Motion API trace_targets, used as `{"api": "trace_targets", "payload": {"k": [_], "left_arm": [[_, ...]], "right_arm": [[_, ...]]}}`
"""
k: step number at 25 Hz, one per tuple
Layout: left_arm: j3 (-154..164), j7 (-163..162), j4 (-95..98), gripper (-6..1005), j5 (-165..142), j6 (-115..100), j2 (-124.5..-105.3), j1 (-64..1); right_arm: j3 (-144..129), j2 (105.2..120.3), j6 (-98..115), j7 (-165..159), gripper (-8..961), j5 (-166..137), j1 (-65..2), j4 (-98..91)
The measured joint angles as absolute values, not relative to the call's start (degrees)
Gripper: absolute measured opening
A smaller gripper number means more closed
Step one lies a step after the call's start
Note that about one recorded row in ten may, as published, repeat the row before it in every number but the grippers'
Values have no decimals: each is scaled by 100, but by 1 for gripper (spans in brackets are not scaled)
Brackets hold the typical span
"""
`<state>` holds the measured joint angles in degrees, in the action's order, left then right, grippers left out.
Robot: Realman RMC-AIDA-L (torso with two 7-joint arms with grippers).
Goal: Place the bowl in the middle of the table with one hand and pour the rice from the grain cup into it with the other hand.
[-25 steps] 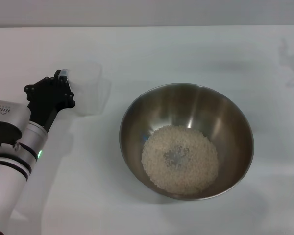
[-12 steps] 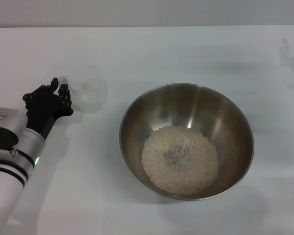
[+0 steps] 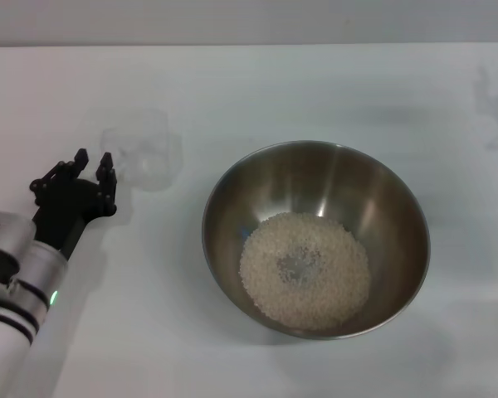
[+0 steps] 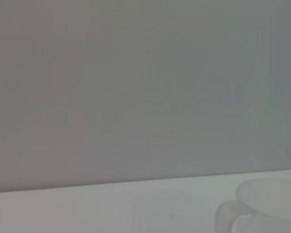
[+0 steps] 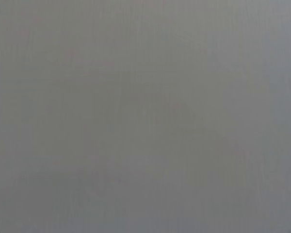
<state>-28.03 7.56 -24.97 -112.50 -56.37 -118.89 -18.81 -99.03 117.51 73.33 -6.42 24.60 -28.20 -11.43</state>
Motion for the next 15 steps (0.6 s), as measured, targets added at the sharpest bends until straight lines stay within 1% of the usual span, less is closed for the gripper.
{"api": "trace_targets", "payload": {"k": [7, 9, 13, 14, 15], "left_arm": [[-2307, 615, -2439, 313, -11261, -6511, -11867, -1435], [-2108, 510, -2395, 314, -11261, -7024, -11856, -1226], [-2073, 298, -2370, 320, -11263, -7603, -11856, -1108], [-2074, 97, -2305, 321, -11260, -8121, -11855, -1104], [-2074, 26, -2270, 380, -11262, -8308, -11856, -1121]], "right_arm": [[-9902, 11758, 7320, -642, 357, 2500, -2821, -1125], [-9901, 11779, 7316, -635, 357, 2505, -2823, -1109], [-9923, 11842, 7300, -592, 357, 2476, -2837, -1100], [-9923, 11842, 7300, -592, 357, 2476, -2837, -1100], [-9931, 11855, 7298, -591, 357, 2475, -2838, -1100]]}}
